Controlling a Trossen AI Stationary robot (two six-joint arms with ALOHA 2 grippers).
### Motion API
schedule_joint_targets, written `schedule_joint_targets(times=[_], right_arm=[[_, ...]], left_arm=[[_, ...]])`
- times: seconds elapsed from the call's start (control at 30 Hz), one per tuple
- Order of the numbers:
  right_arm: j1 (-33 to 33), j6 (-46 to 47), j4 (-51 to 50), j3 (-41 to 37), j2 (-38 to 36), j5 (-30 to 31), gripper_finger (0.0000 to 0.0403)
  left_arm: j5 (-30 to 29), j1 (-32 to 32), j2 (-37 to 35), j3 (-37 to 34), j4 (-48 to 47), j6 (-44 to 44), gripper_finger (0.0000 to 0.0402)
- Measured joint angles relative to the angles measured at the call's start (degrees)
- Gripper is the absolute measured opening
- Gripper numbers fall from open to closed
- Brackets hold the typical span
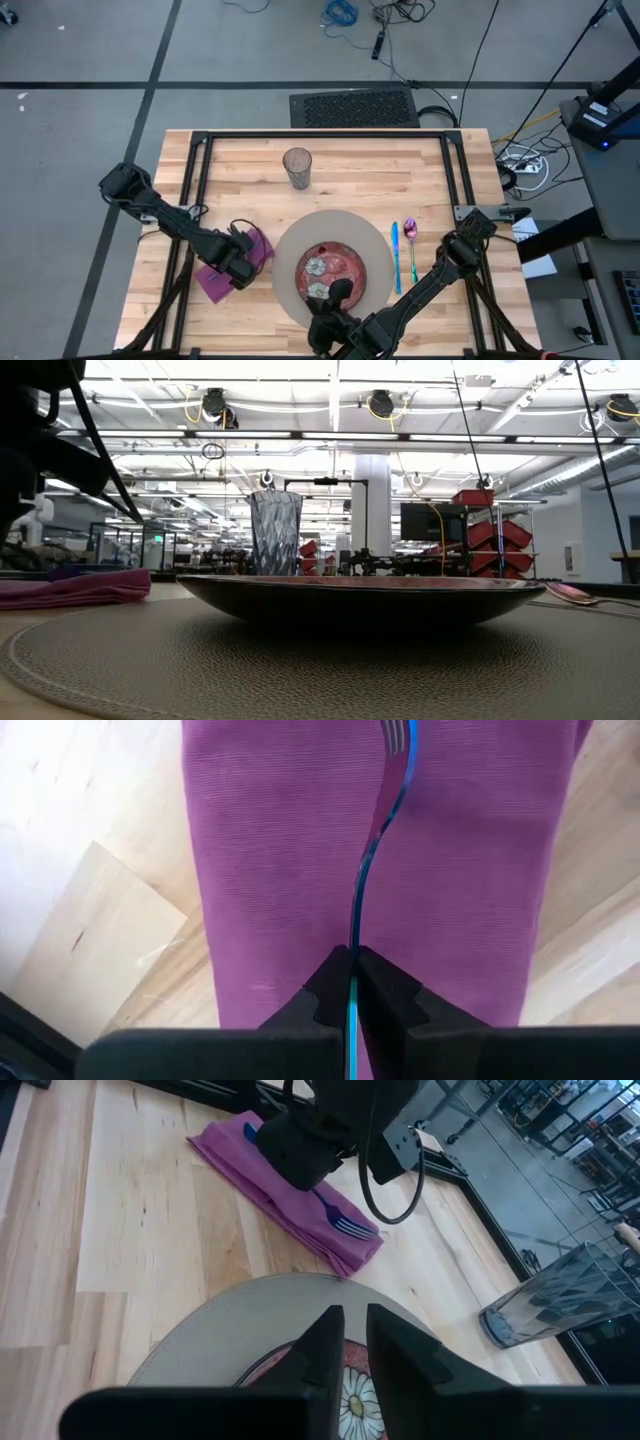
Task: Set table place
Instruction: Adjust the blue fork, then adjust the pink table napkin
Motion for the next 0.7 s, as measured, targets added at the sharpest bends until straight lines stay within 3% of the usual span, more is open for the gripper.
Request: schedule_joint_targets(times=[0.27,0.7], right_arm=[[0.00,0.00,0.00,0.00,0.00,0.00,0.0034],[0.00,0.00,0.00,0.00,0.00,0.00,0.0034]], left_arm=[[-0.04,0.00,0.00,0.00,0.26,0.00,0.0015],[-0.14,-0.35,0.00,-0.02,1.87,0.27,0.0141]])
